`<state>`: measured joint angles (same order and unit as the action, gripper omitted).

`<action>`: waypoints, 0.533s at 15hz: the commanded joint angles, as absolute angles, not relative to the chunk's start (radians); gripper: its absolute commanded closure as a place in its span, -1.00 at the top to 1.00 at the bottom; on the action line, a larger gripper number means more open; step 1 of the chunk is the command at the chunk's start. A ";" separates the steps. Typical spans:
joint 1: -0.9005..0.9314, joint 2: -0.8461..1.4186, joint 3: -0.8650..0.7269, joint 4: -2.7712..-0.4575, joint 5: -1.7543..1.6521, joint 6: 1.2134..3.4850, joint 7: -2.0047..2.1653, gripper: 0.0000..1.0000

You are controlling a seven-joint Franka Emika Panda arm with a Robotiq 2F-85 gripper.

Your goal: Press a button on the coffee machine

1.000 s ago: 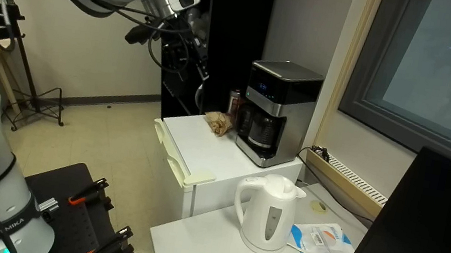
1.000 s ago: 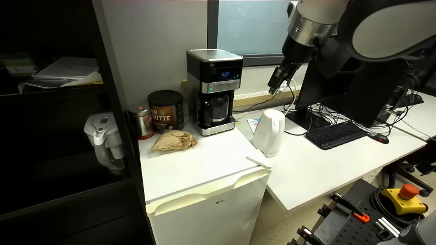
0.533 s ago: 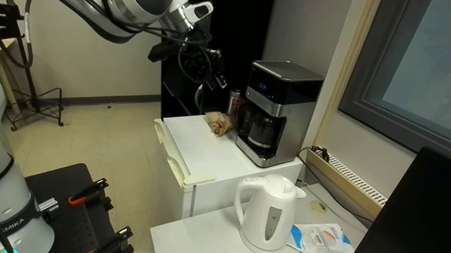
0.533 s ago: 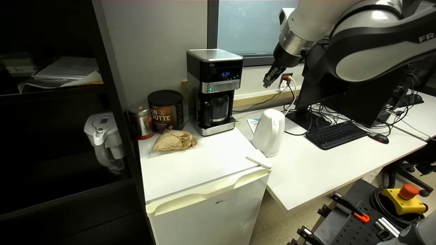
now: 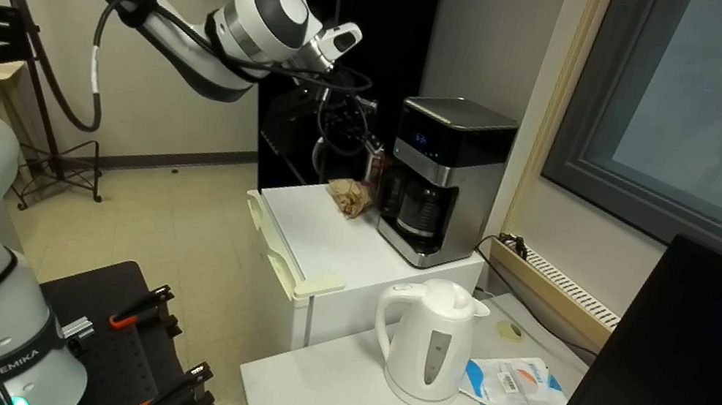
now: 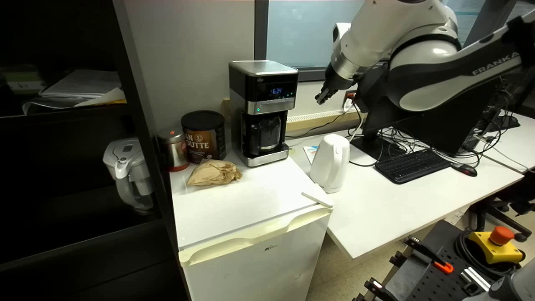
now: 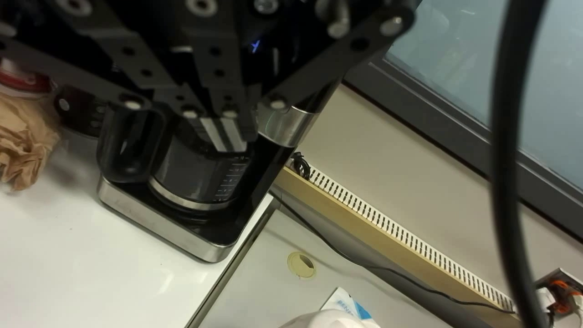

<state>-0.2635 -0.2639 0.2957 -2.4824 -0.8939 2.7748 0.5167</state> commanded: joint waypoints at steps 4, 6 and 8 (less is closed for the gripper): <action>-0.343 -0.093 0.355 -2.324 -1.182 2.794 0.792 -1.00; -0.344 -0.043 0.358 -2.280 -1.265 2.783 0.869 -1.00; -0.337 0.009 0.356 -2.238 -1.330 2.771 0.929 -1.00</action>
<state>-0.3320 -0.0846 0.3417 -2.3252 -1.2367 2.7869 0.8380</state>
